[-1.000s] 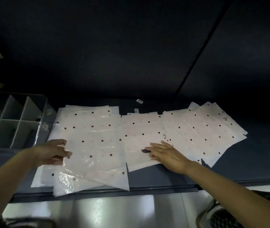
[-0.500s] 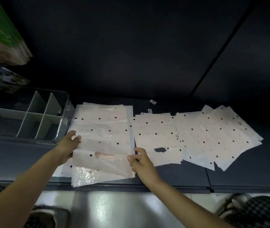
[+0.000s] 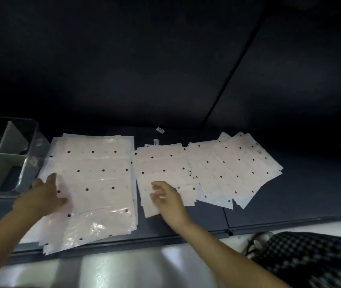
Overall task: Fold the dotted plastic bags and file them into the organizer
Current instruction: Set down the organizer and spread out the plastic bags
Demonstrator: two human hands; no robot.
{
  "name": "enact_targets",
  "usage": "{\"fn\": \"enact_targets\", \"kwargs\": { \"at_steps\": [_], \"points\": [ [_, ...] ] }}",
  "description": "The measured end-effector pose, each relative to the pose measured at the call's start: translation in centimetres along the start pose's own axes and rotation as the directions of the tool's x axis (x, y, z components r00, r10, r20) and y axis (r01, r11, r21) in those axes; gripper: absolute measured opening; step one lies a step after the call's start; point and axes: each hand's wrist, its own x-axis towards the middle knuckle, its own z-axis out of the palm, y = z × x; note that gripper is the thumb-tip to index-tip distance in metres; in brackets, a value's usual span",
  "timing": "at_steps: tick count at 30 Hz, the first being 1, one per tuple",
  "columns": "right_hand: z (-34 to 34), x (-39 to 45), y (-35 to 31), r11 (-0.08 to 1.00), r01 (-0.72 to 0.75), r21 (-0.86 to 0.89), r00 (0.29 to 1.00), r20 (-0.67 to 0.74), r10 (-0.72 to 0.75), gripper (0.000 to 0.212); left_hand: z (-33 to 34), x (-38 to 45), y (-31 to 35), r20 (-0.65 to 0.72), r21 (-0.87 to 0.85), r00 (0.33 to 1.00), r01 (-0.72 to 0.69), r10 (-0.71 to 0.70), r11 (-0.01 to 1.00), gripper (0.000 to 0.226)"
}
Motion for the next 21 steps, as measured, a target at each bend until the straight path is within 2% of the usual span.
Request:
{"fn": "enact_targets", "kwargs": {
  "at_steps": [2,4,6,7,9,12,15,19,21],
  "points": [
    [-4.8,0.8,2.2,0.989,-0.014,-0.146,0.983,-0.181,-0.013,0.03,0.8,-0.6,1.4,-0.127,0.201,0.98,-0.123,0.151,0.972,0.076],
    [-9.9,1.4,4.7,0.945,-0.1,-0.313,0.94,-0.342,-0.014,0.035,2.1,-1.6,2.8,-0.203,0.168,0.906,-0.341,0.371,0.925,0.07],
    [-14.4,1.8,7.2,0.878,-0.241,-0.413,0.895,-0.444,0.037,0.046,3.8,-2.6,4.0,-0.109,0.163,0.86,-0.479,0.498,0.863,0.087],
    [-16.1,1.9,8.3,0.838,-0.304,-0.454,0.888,-0.454,0.076,0.052,5.0,-2.5,4.3,-0.04,0.235,0.842,-0.515,0.538,0.824,0.1],
    [-18.2,1.7,10.0,0.757,-0.369,-0.539,0.901,-0.407,0.149,0.053,7.0,-2.4,4.5,0.045,0.34,0.85,-0.507,0.525,0.792,0.112],
    [-18.8,1.7,11.6,0.725,-0.35,-0.594,0.912,-0.394,0.117,0.029,8.5,-2.6,4.7,0.011,0.325,0.875,-0.46,0.483,0.826,0.108],
    [-18.8,2.0,11.8,0.775,-0.368,-0.514,0.867,-0.491,0.086,0.012,8.2,-1.9,4.6,0.041,0.313,0.887,-0.449,0.46,0.837,0.108],
    [-18.6,2.1,10.2,0.853,-0.361,-0.376,0.821,-0.561,0.1,0.015,7.2,-2.1,5.3,0.055,0.305,0.896,-0.435,0.44,0.847,0.113],
    [-17.6,2.2,8.4,0.91,-0.269,-0.315,0.826,-0.561,0.05,0.015,6.7,-3.3,6.8,-0.053,0.24,0.86,-0.482,0.507,0.843,0.118]
  ]
}}
